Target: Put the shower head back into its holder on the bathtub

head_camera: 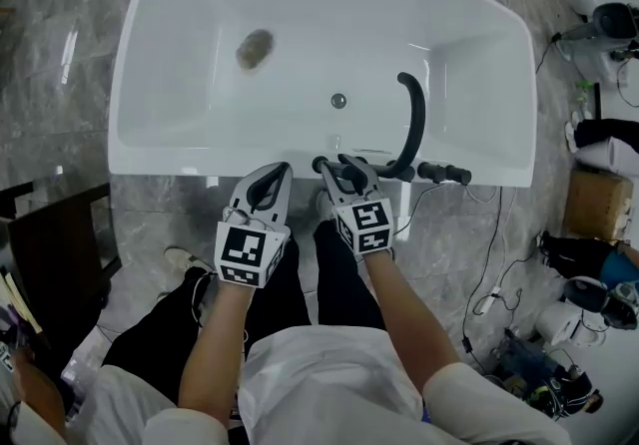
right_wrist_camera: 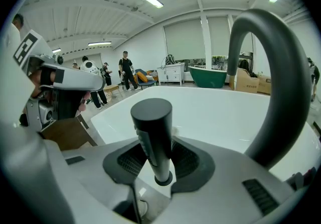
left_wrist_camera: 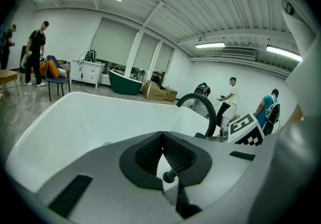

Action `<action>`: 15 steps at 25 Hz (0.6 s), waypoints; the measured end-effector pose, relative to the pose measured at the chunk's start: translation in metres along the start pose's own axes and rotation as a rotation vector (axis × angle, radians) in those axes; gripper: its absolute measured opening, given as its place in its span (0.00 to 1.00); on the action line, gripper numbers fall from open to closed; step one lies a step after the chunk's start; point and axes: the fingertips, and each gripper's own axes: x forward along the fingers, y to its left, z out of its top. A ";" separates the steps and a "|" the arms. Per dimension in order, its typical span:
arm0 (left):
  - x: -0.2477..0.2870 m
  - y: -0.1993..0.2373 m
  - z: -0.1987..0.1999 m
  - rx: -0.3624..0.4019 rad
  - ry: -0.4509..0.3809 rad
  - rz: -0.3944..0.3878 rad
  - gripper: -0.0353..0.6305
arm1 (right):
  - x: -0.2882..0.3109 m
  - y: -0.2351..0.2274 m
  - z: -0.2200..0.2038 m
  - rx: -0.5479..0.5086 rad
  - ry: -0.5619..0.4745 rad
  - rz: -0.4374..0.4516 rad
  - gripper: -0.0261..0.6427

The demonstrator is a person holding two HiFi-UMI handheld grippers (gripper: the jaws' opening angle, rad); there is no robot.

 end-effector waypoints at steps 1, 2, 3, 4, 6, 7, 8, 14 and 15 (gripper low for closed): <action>0.000 -0.001 0.000 0.002 0.004 -0.003 0.07 | 0.001 0.000 -0.001 0.001 0.003 0.000 0.25; 0.000 -0.001 -0.001 0.005 0.008 -0.005 0.07 | 0.001 0.000 -0.002 0.001 0.005 0.001 0.25; 0.000 -0.002 -0.002 0.007 0.010 -0.006 0.07 | 0.002 0.000 -0.003 0.001 0.007 0.001 0.25; 0.000 -0.002 -0.002 0.008 0.011 -0.007 0.07 | 0.002 0.001 -0.004 0.000 0.009 0.002 0.25; -0.001 -0.001 -0.003 0.008 0.011 -0.005 0.07 | 0.003 0.002 -0.007 -0.003 0.015 0.003 0.25; -0.002 -0.001 -0.003 0.008 0.011 -0.004 0.07 | 0.003 0.002 -0.008 -0.005 0.018 0.004 0.25; -0.002 -0.001 -0.003 0.009 0.012 -0.003 0.07 | 0.003 0.002 -0.010 -0.009 0.021 0.005 0.25; 0.001 -0.003 -0.002 0.012 0.016 0.006 0.07 | 0.004 0.001 -0.012 -0.026 0.033 0.027 0.26; 0.000 -0.003 -0.002 0.013 0.017 0.007 0.07 | 0.004 0.002 -0.012 -0.032 0.036 0.031 0.26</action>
